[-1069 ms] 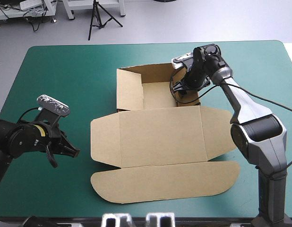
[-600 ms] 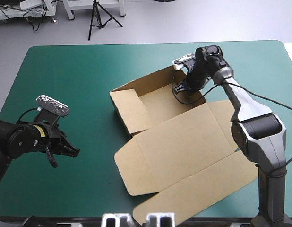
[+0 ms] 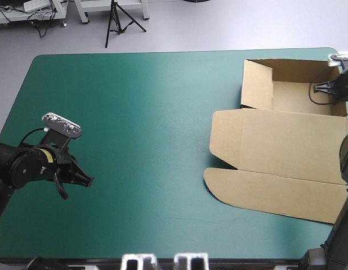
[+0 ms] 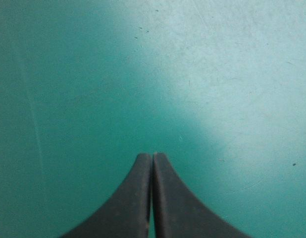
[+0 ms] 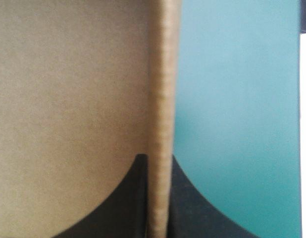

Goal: Fold the box

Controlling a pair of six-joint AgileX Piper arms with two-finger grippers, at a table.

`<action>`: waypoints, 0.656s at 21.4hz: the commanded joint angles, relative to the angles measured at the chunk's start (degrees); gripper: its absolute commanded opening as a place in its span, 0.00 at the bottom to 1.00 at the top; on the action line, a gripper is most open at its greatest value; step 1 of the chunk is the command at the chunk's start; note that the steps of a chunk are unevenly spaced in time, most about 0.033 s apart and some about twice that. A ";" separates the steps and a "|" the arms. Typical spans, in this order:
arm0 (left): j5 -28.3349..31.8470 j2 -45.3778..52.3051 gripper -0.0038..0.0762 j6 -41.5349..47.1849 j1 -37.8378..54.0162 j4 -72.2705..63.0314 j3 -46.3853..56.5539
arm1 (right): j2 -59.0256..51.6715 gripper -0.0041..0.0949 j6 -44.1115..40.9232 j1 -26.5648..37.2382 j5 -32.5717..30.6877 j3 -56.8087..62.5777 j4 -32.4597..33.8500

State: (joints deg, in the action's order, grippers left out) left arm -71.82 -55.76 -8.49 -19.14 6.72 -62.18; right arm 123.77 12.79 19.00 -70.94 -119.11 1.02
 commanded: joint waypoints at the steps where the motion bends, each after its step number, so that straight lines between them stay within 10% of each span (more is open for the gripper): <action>1: -1.96 0.80 0.04 0.50 -0.09 1.99 -1.29 | -4.07 0.02 0.71 5.22 -0.09 -1.95 0.88; 7: 0.53 0.80 0.04 1.13 -0.09 2.10 -1.29 | -4.07 0.08 5.83 10.61 0.79 -1.95 -5.69; 14: 1.14 0.80 0.04 1.13 -0.09 2.10 -1.29 | -4.07 0.80 4.74 11.73 2.76 -1.95 -5.52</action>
State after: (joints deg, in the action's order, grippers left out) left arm -71.82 -55.76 -7.99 -19.14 8.34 -62.18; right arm 123.77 18.58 30.01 -70.34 -119.13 -5.45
